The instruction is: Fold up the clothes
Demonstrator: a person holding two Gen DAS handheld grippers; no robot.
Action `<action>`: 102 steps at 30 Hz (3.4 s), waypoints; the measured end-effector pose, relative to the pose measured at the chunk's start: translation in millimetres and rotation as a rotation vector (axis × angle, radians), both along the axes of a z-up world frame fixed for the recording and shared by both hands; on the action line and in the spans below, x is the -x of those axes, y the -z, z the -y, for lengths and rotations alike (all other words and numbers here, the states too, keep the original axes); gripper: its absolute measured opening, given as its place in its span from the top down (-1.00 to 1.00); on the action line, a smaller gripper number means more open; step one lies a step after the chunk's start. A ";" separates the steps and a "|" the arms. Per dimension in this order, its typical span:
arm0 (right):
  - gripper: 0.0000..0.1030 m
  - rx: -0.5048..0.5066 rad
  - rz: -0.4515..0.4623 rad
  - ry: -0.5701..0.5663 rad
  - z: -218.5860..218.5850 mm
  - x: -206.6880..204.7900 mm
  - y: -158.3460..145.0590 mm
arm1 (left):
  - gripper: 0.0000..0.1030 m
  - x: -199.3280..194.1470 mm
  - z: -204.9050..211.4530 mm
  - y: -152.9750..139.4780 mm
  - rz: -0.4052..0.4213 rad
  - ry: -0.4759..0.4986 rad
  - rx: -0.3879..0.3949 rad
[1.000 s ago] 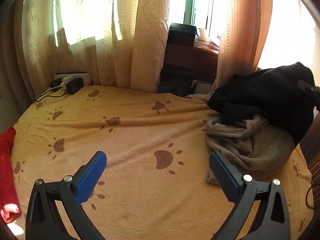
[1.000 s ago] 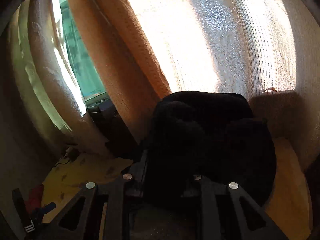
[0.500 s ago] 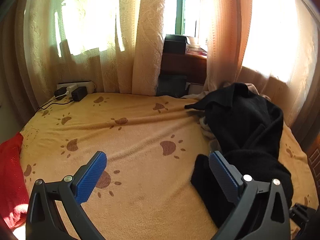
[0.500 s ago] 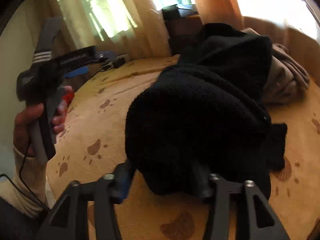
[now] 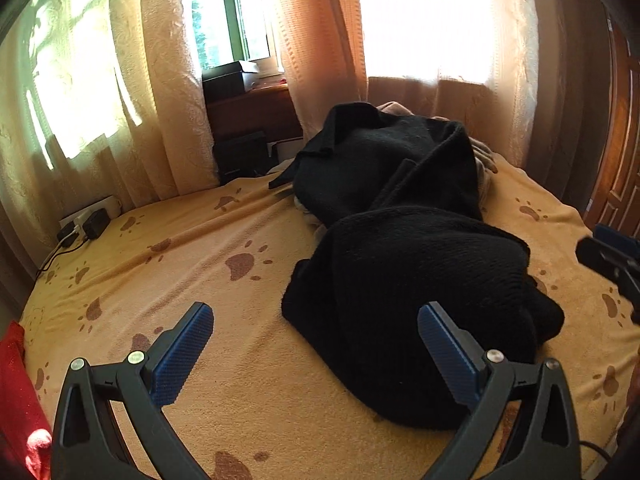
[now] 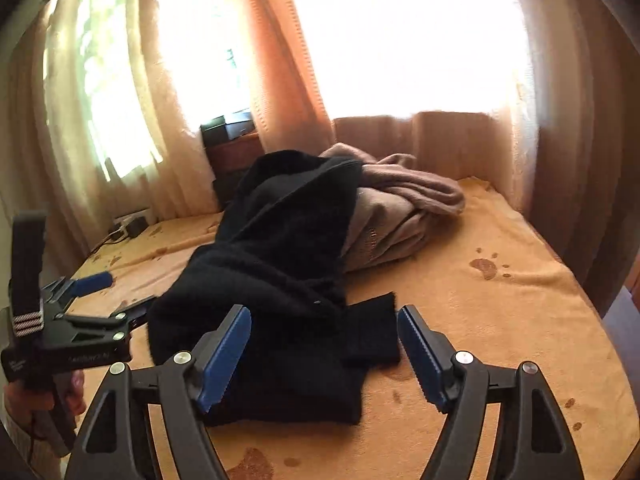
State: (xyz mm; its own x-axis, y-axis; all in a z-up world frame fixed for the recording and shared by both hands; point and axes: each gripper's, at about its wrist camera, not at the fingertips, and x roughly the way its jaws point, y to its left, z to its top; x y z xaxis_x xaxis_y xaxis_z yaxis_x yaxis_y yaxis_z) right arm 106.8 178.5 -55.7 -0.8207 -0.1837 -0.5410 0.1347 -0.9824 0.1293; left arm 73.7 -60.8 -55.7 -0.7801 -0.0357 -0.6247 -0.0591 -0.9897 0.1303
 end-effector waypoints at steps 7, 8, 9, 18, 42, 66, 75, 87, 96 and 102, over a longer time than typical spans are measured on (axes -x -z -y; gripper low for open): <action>-0.51 -0.207 -0.063 0.283 -14.2 29.2 -4.0 | -1.00 -21.9 -53.0 -24.5 -0.126 0.104 0.166; -0.51 -0.212 -0.067 0.291 -16.6 31.1 -4.2 | -1.00 -26.0 -63.1 -28.4 -0.142 0.141 0.184; -0.51 -0.215 -0.070 0.298 -19.0 32.8 -4.5 | -1.00 -29.7 -73.5 -31.6 -0.153 0.183 0.199; -0.51 -0.177 -0.037 0.339 -42.8 44.6 4.3 | -1.00 -34.2 -140.3 -25.6 -0.123 0.410 0.270; -0.51 0.183 0.010 0.056 -79.5 46.8 34.7 | -1.00 3.8 -39.3 -33.7 -0.055 0.439 0.024; 0.70 0.234 0.174 -0.679 70.8 -26.0 36.5 | -1.00 30.1 51.9 -21.3 -0.143 0.312 -0.116; -0.71 0.062 0.027 -0.402 58.3 2.9 16.7 | -1.00 28.6 56.3 -18.3 -0.086 0.350 -0.257; 0.14 0.097 0.167 -0.571 92.6 94.4 32.8 | -1.00 35.6 74.0 -15.3 -0.043 0.300 -0.330; 0.73 0.332 0.273 -0.872 87.6 1.2 34.8 | -1.00 41.7 94.7 -9.4 -0.015 0.265 -0.353; 0.73 0.196 0.273 -0.969 94.9 -77.9 41.8 | -1.00 32.7 86.4 -11.6 -0.014 0.314 -0.318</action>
State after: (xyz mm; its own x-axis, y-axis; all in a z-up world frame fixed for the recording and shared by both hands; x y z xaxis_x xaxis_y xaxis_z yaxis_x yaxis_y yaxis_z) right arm 184.7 83.6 -97.5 -0.1262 -0.8076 -0.5760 0.8012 -0.4254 0.4209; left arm 41.0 -147.2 -44.1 -0.7305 0.3967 -0.5559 -0.3639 -0.9149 -0.1748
